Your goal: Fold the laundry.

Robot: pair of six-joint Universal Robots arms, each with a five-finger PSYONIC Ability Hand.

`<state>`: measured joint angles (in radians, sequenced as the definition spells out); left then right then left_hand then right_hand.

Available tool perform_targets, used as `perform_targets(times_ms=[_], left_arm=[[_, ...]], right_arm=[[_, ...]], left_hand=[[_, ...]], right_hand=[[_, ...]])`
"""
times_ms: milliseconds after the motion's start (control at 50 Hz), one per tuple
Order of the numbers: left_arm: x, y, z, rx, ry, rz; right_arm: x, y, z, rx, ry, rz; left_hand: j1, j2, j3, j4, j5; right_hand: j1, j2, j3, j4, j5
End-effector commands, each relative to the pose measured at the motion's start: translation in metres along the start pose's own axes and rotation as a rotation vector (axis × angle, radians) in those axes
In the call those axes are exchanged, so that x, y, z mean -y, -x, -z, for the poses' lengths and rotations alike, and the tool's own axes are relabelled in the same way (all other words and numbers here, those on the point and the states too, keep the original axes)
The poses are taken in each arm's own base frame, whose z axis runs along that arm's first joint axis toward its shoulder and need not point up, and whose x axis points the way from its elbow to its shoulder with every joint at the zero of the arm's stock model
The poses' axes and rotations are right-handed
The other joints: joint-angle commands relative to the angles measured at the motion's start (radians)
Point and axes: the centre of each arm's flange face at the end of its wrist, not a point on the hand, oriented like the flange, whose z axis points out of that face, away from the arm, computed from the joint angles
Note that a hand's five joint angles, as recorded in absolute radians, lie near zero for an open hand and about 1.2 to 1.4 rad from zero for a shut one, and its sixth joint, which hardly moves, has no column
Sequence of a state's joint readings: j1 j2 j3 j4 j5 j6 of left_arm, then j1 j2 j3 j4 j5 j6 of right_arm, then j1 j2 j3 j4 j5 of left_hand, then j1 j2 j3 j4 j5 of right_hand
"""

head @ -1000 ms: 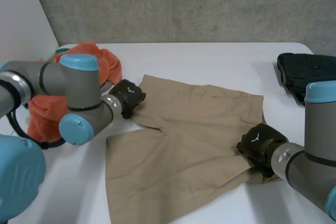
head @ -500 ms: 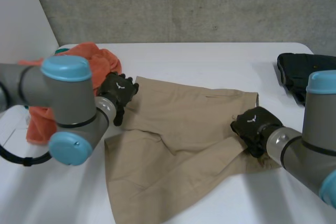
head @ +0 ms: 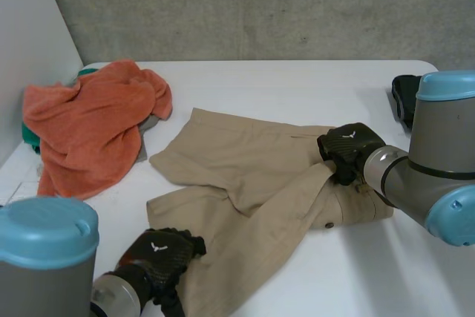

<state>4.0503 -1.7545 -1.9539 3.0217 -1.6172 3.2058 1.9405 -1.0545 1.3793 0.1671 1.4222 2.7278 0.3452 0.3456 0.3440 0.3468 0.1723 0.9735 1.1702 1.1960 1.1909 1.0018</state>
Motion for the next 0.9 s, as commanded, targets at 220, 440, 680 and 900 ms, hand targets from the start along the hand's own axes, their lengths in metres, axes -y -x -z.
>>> perform_targets(times_ms=[220, 440, 680, 900], left_arm=[[-0.003, -0.022, -0.017, 0.009, -0.105, -0.082], [-0.006, -0.036, -0.021, -0.025, -0.12, -0.109], [0.005, -0.042, -0.008, -0.04, -0.161, -0.134], [0.065, 0.023, -0.033, 0.142, -0.16, -0.239]], right_arm=[[-0.004, 0.001, 0.003, 0.004, 0.015, -0.003], [-0.006, 0.002, 0.003, 0.006, 0.019, -0.003], [-0.005, 0.003, 0.025, 0.032, 0.079, 0.07], [0.006, 0.006, 0.056, 0.097, 0.161, 0.362]], left_hand=[[0.147, 0.147, 0.148, 0.145, 0.145], [0.584, 0.583, 0.585, 0.582, 0.582], [1.051, 1.051, 1.052, 1.049, 1.049], [1.051, 1.051, 1.052, 1.049, 1.049]], right_hand=[[0.423, 0.226, 0.2, 0.205, 0.22], [0.423, 0.226, 0.2, 0.205, 0.22], [0.423, 0.226, 0.2, 0.205, 0.22], [0.423, 0.226, 0.2, 0.205, 0.22]])
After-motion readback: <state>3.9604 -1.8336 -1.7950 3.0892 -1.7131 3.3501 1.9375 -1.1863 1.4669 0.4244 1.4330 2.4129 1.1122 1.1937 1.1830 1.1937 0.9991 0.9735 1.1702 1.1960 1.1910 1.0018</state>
